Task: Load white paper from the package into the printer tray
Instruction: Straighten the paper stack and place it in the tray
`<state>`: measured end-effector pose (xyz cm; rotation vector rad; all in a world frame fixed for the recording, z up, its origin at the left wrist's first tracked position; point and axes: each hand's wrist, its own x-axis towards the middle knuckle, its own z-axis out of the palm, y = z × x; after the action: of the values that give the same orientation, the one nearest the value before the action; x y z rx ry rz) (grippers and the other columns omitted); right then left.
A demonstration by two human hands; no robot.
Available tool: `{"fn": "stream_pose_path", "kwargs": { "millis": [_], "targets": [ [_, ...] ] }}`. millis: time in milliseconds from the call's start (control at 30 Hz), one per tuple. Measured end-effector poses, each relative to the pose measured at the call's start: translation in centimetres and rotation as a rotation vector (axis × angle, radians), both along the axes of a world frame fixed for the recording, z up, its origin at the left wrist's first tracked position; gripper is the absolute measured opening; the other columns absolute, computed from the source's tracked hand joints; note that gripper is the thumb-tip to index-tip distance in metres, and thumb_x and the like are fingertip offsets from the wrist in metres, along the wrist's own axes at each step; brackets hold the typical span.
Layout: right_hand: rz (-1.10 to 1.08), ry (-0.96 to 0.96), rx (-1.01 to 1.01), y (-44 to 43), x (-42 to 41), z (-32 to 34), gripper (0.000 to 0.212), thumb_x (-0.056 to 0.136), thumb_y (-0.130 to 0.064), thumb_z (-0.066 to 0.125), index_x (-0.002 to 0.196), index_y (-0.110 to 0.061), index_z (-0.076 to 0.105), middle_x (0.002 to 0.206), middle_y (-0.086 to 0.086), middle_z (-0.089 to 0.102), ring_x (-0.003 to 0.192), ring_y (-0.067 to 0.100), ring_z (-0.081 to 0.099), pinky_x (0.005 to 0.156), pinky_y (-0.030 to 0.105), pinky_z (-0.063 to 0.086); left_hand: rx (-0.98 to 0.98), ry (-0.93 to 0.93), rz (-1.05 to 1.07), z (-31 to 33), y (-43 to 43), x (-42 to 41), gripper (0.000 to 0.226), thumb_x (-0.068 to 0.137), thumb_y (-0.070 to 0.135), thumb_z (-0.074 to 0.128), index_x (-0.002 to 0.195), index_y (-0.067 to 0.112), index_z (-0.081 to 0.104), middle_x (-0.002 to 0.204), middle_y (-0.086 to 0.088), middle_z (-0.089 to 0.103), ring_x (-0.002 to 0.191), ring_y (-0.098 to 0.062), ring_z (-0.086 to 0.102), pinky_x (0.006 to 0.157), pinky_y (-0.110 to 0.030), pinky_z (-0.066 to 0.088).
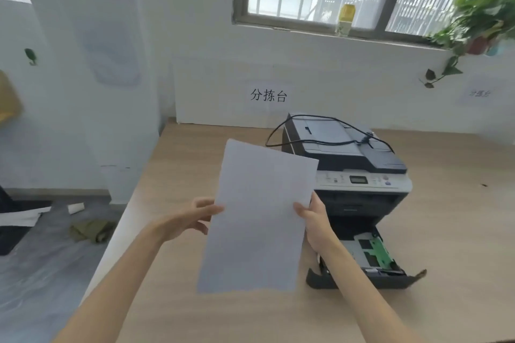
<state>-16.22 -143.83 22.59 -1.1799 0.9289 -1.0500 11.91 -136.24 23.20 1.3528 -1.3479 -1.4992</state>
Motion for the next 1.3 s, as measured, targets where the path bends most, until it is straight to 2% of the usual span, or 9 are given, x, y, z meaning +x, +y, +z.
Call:
{"fn": "stream_pose_path", "kwargs": {
  "millis": [133, 200, 300, 433, 567, 767, 933, 1033, 1300],
  "targets": [
    [-0.047, 0.13, -0.028, -2.2, 4.4, -0.8, 0.03, 0.093, 0.009, 0.044, 0.11, -0.009, 0.059, 0.11, 0.019, 0.069, 0.097, 0.034, 0.068, 0.083, 0.05, 0.057, -0.084, -0.191, 0.251, -1.0, -3.8, -0.9, 0.019, 0.093, 0.03, 0.06, 0.11, 0.022, 0.065, 0.099, 0.01, 0.07, 0.091, -0.009, 0.066, 0.073, -0.015, 0.053],
    [-0.072, 0.158, -0.028, -3.0, 5.8, -1.4, 0.022, 0.093, 0.004, 0.048, 0.107, -0.008, 0.061, 0.108, 0.022, 0.069, 0.093, 0.034, 0.068, 0.08, 0.048, 0.056, -0.141, -0.199, 0.403, -2.5, -5.2, -1.3, 0.019, 0.097, 0.025, 0.052, 0.104, 0.015, 0.067, 0.095, -0.006, 0.069, 0.085, -0.018, 0.064, 0.074, -0.029, 0.051],
    [-0.077, 0.154, -0.024, -4.1, 7.0, -2.4, 0.018, 0.092, -0.013, 0.06, 0.108, -0.004, 0.062, 0.106, 0.023, 0.069, 0.091, 0.033, 0.067, 0.08, 0.048, 0.056, -0.164, -0.086, 0.514, -4.4, -6.2, -1.7, 0.024, 0.099, 0.021, 0.048, 0.083, 0.011, 0.062, 0.075, -0.013, 0.056, 0.071, -0.019, 0.053, 0.063, -0.032, 0.039],
    [-0.114, 0.236, 0.0, -5.8, 7.6, -4.8, 0.017, 0.087, -0.026, 0.067, 0.1, -0.015, 0.07, 0.097, 0.012, 0.073, 0.083, 0.019, 0.066, 0.074, 0.039, 0.055, -0.09, -0.004, 0.607, -6.9, -7.5, -2.0, 0.031, 0.092, 0.028, 0.058, 0.069, 0.009, 0.067, 0.059, -0.002, 0.059, 0.052, -0.014, 0.053, 0.049, -0.022, 0.041],
    [-0.073, 0.282, 0.157, -6.0, 6.9, -9.6, 0.004, 0.086, -0.012, 0.069, 0.085, -0.014, 0.072, 0.079, 0.001, 0.072, 0.074, 0.015, 0.063, 0.056, 0.017, 0.052, 0.017, -0.056, 0.587, -11.5, -7.2, -3.2, 0.013, 0.08, 0.022, 0.075, 0.068, 0.026, 0.071, 0.061, 0.01, 0.07, 0.058, -0.002, 0.066, 0.054, -0.021, 0.052],
    [-0.121, 0.265, 0.227, -6.7, 5.1, -12.2, 0.019, 0.084, -0.008, 0.069, 0.071, -0.021, 0.074, 0.068, -0.011, 0.073, 0.061, -0.003, 0.063, 0.054, 0.011, 0.05, -0.005, -0.029, 0.66, -13.8, -7.9, -4.5, 0.039, 0.085, 0.008, 0.065, 0.05, 0.025, 0.059, 0.048, 0.012, 0.051, 0.046, -0.001, 0.042, 0.046, -0.017, 0.039],
    [-0.013, 0.275, 0.222, -7.3, 3.3, -13.6, 0.017, 0.084, -0.007, 0.07, 0.083, -0.024, 0.073, 0.079, -0.011, 0.076, 0.073, 0.0, 0.068, 0.062, 0.016, 0.054, 0.024, -0.012, 0.574, -14.2, -8.5, -4.7, 0.019, 0.081, 0.005, 0.07, 0.076, 0.022, 0.073, 0.071, 0.008, 0.073, 0.066, -0.003, 0.066, 0.059, -0.02, 0.053],
    [0.048, 0.3, 0.239, -7.0, 2.9, -15.0, 0.021, 0.083, -0.006, 0.07, 0.087, -0.026, 0.073, 0.085, -0.006, 0.077, 0.079, 0.004, 0.069, 0.066, 0.019, 0.056, 0.046, 0.013, 0.57, -15.7, -7.5, -4.9, 0.028, 0.082, 0.001, 0.07, 0.096, 0.026, 0.071, 0.084, 0.012, 0.077, 0.08, -0.002, 0.071, 0.067, -0.016, 0.055],
    [0.092, 0.334, 0.188, -8.3, 3.0, -14.7, 0.016, 0.083, -0.007, 0.072, 0.087, -0.023, 0.071, 0.083, -0.01, 0.076, 0.081, 0.007, 0.068, 0.071, 0.017, 0.053, 0.125, -0.069, 0.616, -15.4, -8.1, -4.8, 0.017, 0.087, 0.015, 0.064, 0.072, 0.008, 0.063, 0.07, -0.009, 0.057, 0.067, -0.015, 0.05, 0.061, -0.03, 0.04]
  ]
}}
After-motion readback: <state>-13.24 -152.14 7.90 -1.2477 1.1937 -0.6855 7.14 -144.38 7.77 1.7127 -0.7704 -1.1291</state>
